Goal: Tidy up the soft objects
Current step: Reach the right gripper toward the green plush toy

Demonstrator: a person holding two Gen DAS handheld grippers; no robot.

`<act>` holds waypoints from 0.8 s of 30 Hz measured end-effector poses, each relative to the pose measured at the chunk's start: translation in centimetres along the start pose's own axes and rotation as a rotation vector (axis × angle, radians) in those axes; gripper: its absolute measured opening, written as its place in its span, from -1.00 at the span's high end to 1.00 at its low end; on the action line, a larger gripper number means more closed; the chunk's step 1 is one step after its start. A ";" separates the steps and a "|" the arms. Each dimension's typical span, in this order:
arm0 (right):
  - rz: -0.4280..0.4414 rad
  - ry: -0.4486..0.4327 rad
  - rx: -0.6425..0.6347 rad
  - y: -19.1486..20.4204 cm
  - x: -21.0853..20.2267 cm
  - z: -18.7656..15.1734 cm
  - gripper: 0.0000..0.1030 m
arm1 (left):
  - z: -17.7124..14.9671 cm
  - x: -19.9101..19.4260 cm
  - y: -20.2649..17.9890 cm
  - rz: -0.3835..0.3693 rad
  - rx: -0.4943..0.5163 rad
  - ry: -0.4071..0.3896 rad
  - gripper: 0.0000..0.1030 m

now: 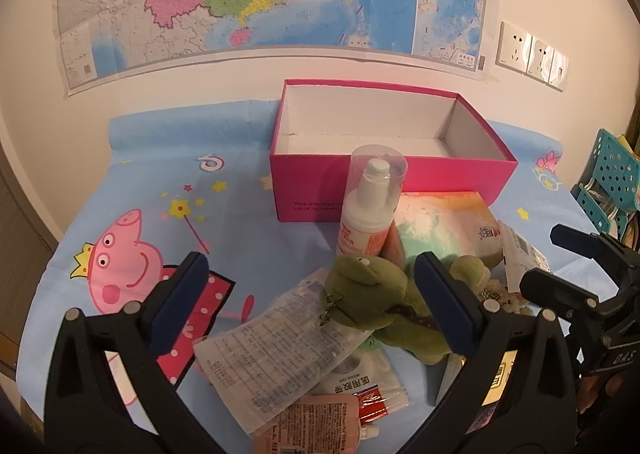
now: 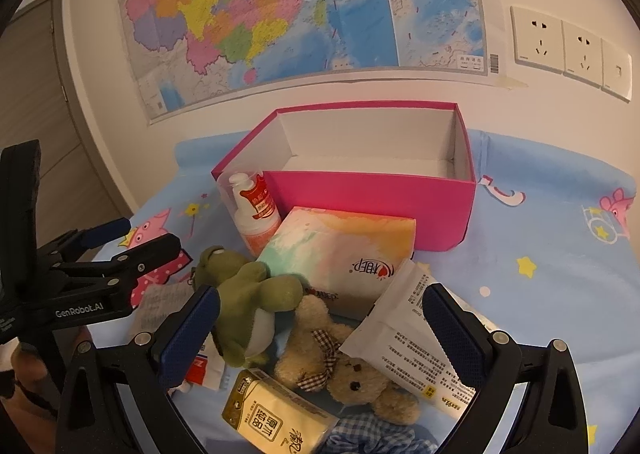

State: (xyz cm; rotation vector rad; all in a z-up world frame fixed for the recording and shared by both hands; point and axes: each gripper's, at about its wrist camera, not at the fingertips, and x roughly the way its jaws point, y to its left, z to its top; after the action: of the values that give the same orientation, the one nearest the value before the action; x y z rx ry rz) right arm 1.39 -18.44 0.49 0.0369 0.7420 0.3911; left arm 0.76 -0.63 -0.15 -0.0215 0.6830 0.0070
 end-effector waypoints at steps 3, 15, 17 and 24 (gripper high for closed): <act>-0.002 -0.001 -0.005 0.2 0.2 -0.1 -1.00 | -0.3 0.0 0.3 0.000 0.004 -0.010 -0.99; 0.016 0.011 -0.013 0.4 0.7 -0.4 -1.00 | -0.4 0.2 0.3 0.000 0.006 0.005 -0.99; 0.024 0.013 -0.012 0.4 0.8 -0.4 -1.00 | -0.4 0.2 0.3 -0.002 0.007 0.011 -0.99; 0.079 0.061 -0.035 1.2 1.9 -0.7 -0.91 | -0.7 1.6 1.2 -0.046 0.014 0.055 -0.99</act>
State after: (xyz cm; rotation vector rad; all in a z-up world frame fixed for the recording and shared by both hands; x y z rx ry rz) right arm 1.80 -16.73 -1.11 0.0219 0.7957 0.4821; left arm 1.52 0.52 -1.69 -0.0241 0.7379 -0.0431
